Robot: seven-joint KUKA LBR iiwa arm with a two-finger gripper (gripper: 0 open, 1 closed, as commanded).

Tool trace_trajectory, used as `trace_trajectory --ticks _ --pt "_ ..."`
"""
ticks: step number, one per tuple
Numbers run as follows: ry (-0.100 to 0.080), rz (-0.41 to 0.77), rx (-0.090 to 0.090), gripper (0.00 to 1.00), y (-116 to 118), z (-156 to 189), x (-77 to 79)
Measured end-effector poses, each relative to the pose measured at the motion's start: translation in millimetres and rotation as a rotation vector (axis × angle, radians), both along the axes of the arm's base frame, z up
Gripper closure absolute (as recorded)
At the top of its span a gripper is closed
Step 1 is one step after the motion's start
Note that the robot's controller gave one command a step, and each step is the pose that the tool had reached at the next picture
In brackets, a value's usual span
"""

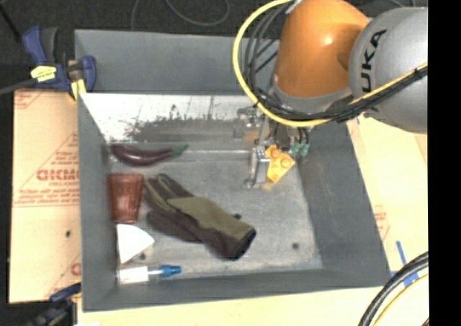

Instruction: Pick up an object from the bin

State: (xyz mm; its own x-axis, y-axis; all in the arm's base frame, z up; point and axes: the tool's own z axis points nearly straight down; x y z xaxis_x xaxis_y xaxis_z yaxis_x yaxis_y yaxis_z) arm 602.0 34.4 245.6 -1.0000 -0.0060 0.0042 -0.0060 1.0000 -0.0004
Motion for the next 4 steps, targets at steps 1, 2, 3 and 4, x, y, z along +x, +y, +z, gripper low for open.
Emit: trace_trajectory --ticks 1,2,3,4 --pt "-0.008 -0.001 0.001 0.00 0 5 1.2" --pt "0.001 0.007 -0.001 0.00 24 45 -0.1" --pt "-0.022 0.037 0.001 0.00 31 31 -6.1" --pt "0.008 0.036 -0.001 0.00 33 16 -2.0"
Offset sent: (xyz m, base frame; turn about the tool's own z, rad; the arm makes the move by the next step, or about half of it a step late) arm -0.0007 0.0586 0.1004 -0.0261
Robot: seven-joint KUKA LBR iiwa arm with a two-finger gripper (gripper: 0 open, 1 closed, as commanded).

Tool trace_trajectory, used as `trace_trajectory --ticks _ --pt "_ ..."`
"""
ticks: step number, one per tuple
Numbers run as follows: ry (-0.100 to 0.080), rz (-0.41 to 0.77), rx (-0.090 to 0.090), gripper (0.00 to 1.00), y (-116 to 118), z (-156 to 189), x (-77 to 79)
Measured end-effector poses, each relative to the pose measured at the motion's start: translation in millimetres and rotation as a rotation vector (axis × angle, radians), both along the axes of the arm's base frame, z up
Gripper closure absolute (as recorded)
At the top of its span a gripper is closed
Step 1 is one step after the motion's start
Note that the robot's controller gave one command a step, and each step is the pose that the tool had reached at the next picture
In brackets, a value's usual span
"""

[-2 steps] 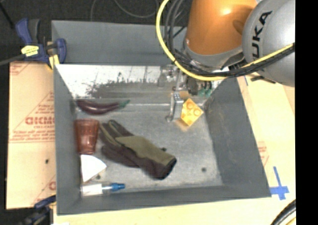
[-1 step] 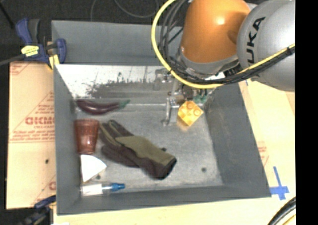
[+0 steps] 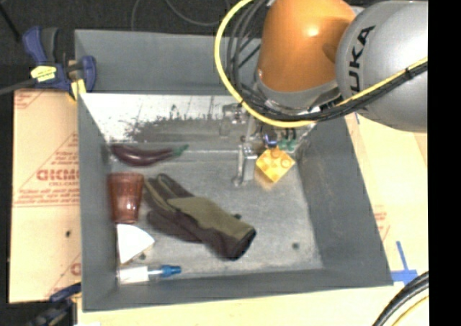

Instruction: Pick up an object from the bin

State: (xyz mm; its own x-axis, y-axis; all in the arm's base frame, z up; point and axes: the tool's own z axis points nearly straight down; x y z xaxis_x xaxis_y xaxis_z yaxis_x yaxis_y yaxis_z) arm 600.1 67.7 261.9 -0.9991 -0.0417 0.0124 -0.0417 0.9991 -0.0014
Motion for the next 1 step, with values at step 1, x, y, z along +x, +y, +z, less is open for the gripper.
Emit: trace_trajectory --ticks 1 --pt "-0.037 -0.051 0.005 0.00 23.0 -7.1 -10.0"
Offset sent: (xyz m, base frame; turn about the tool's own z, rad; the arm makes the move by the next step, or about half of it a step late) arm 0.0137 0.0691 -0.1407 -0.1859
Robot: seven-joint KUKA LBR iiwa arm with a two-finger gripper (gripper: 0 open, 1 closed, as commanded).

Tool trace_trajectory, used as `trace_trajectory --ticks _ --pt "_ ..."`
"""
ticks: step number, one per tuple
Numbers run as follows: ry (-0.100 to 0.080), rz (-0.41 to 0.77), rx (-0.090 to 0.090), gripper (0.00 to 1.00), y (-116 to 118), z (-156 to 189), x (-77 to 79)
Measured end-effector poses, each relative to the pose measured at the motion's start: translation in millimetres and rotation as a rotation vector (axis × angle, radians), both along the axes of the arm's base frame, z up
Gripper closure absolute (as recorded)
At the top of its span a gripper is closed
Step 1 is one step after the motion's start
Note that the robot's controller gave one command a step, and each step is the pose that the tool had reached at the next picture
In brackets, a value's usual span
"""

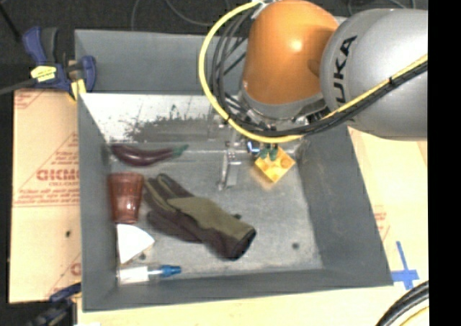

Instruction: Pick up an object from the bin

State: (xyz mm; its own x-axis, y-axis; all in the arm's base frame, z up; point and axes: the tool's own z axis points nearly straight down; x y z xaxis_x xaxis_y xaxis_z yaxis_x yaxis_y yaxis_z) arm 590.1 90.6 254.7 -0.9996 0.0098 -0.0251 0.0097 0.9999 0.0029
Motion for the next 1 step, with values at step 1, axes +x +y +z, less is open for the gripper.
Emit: trace_trajectory --ticks 1 --pt "0.016 0.051 -0.002 0.00 23.0 -63.6 5.4"
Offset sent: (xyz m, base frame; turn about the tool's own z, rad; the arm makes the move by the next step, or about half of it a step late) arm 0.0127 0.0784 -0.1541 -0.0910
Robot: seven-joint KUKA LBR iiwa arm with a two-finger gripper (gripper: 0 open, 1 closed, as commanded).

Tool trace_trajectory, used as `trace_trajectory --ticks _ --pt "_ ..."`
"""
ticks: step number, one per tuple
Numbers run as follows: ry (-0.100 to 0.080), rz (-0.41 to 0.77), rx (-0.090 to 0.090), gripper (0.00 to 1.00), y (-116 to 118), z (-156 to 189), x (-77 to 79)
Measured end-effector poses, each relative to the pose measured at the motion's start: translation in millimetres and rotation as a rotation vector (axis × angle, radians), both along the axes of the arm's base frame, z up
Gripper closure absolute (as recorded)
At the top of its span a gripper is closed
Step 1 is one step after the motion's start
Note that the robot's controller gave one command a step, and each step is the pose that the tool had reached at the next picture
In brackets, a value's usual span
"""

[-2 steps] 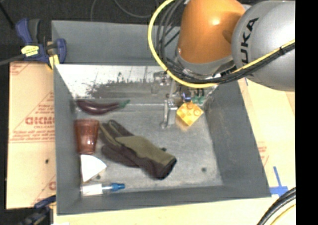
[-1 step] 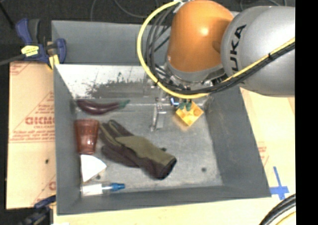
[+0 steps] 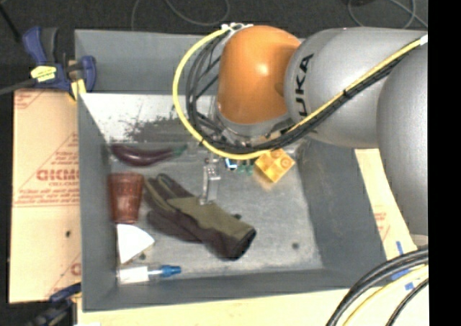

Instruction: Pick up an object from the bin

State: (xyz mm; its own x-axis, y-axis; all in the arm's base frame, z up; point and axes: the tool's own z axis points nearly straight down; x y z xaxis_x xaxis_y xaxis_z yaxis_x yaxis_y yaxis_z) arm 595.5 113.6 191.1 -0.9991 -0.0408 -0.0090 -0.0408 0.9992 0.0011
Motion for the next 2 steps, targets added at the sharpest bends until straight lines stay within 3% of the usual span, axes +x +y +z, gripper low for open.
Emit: trace_trajectory --ticks 1,2 --pt "-0.019 0.041 0.002 1.00 55.1 -89.9 8.3" --pt "-0.019 0.040 0.002 1.00 55.0 -89.8 8.3"
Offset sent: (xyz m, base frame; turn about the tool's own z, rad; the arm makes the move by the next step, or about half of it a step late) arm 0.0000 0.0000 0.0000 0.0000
